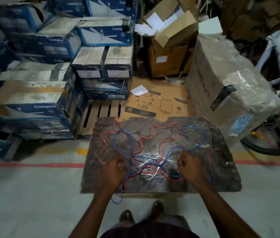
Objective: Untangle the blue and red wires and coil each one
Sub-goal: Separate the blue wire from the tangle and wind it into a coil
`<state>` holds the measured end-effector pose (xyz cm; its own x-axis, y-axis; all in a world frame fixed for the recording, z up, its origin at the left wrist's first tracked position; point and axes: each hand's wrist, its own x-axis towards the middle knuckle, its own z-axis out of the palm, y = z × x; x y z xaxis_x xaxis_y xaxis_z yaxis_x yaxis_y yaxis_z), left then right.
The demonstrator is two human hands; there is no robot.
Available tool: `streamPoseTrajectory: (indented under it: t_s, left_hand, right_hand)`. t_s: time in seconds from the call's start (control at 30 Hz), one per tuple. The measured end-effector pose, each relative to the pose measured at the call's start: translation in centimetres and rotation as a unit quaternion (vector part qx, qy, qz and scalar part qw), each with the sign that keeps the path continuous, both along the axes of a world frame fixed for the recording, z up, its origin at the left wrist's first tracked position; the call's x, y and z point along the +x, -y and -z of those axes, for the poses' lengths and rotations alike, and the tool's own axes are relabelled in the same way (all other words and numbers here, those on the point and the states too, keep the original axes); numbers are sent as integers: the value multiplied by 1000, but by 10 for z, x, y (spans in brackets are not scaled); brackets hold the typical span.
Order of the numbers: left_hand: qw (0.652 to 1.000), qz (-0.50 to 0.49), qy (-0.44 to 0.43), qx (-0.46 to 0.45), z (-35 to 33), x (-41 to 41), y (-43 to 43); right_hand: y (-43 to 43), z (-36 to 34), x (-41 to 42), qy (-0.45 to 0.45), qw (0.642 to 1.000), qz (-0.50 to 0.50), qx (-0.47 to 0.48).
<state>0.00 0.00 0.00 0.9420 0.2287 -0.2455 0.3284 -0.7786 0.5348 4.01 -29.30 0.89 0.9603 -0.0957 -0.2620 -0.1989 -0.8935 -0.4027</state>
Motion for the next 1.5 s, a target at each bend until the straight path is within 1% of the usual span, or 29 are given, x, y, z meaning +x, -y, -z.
streamPoseTrajectory:
  t_s: [0.07, 0.13, 0.2, 0.23, 0.3, 0.4, 0.5, 0.6, 0.7, 0.77, 0.87, 0.97, 1.03, 1.13, 1.2, 1.3, 1.4, 1.5]
  left_hand:
    - [998, -26, -47, 25, 11, -8, 3]
    - [995, -42, -90, 4, 22, -27, 10]
    - [995, -39, -90, 18, 31, -37, 24]
    - [995, -39, -76, 42, 35, -40, 31]
    - [991, -45, -86, 96, 41, -46, 46]
    - [978, -49, -98, 175, 48, -47, 57]
    - [977, -53, -78, 193, 54, -43, 56]
    - [979, -52, -55, 187, 52, -36, 46]
    - [986, -51, -58, 147, 46, -24, 34]
    - [991, -60, -61, 102, 44, -14, 25]
    - [994, -64, -81, -26, 40, 4, 8]
    - [985, -32, -101, -140, 38, 26, -8]
    - [976, -24, -111, -185, 37, 36, -19]
    - [955, -43, -149, -254, 21, 47, -27]
    - [942, -47, -170, -285, 12, 52, -30]
    - [940, -37, -176, -289, 6, 53, -28]
    - [941, -46, -145, -302, 10, 54, -25]
    - [939, -33, -136, -314, 17, 54, -23]
  right_hand:
    - [13, 10, 5, 3, 1000, -5, 18]
    - [18, 17, 7, -27, 999, -23, 6]
    - [19, 25, 9, -28, 998, -59, 1]
    - [19, 30, 11, -18, 996, -82, 7]
    - [14, 43, 16, -14, 990, -141, 16]
    - [1, 52, 26, -32, 975, -216, -36]
    - [-6, 49, 35, -46, 965, -247, -79]
    - [-7, 51, 44, -40, 964, -240, -108]
    - [-6, 55, 49, -31, 970, -222, -93]
    - [-4, 55, 53, -24, 976, -205, -70]
    - [2, 49, 58, -13, 984, -176, -20]
    - [13, 39, 62, 2, 990, -139, 35]
    - [24, 30, 66, 6, 991, -119, 62]
    - [40, 13, 72, 12, 990, -104, 98]
    - [46, 1, 75, 22, 988, -92, 124]
    - [48, -15, 75, 24, 985, -92, 141]
    - [47, -10, 78, 25, 988, -75, 133]
    - [48, 8, 82, -22, 992, -85, 89]
